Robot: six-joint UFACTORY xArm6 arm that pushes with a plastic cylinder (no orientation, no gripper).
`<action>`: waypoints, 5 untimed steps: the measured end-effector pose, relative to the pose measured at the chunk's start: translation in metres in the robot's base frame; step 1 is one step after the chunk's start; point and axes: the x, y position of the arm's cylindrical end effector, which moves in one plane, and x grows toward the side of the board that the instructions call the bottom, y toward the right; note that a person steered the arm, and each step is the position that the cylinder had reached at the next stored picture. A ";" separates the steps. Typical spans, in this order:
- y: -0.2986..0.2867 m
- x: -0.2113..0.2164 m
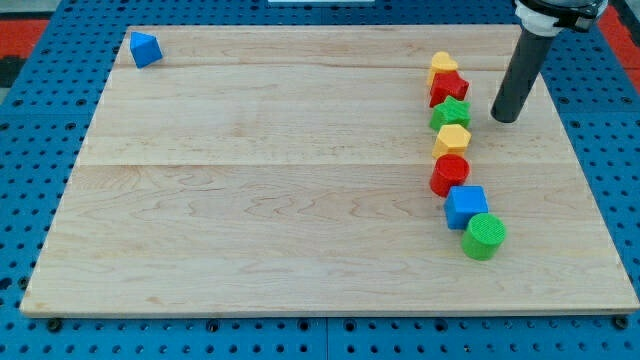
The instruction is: Place the green star parallel to triangle
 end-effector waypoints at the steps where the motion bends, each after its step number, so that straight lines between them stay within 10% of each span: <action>1: 0.000 0.000; 5: -0.070 -0.007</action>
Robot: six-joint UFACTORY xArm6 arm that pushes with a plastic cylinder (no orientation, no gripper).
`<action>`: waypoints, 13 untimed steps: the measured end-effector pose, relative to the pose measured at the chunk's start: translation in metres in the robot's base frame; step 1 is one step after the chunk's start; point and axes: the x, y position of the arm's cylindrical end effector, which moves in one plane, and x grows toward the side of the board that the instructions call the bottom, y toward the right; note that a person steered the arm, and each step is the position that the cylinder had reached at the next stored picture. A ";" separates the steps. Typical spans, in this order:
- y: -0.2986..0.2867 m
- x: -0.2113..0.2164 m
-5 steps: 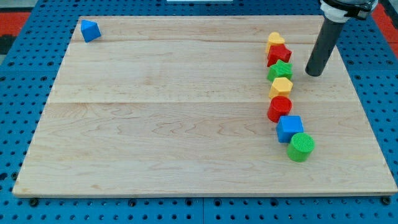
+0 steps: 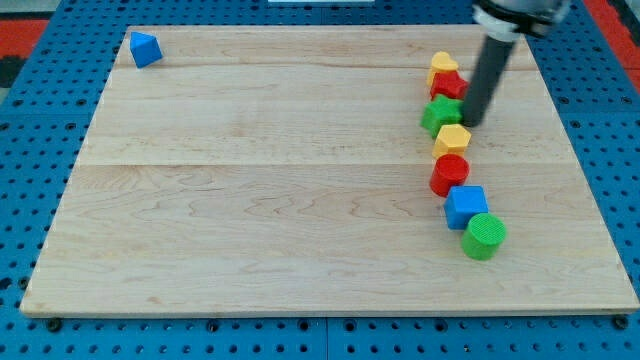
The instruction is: Place the green star parallel to triangle
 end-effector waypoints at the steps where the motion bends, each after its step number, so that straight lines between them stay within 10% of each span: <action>1: -0.076 -0.018; 2: -0.083 0.028; 6: -0.212 -0.106; 10: -0.304 -0.111; 13: -0.230 -0.111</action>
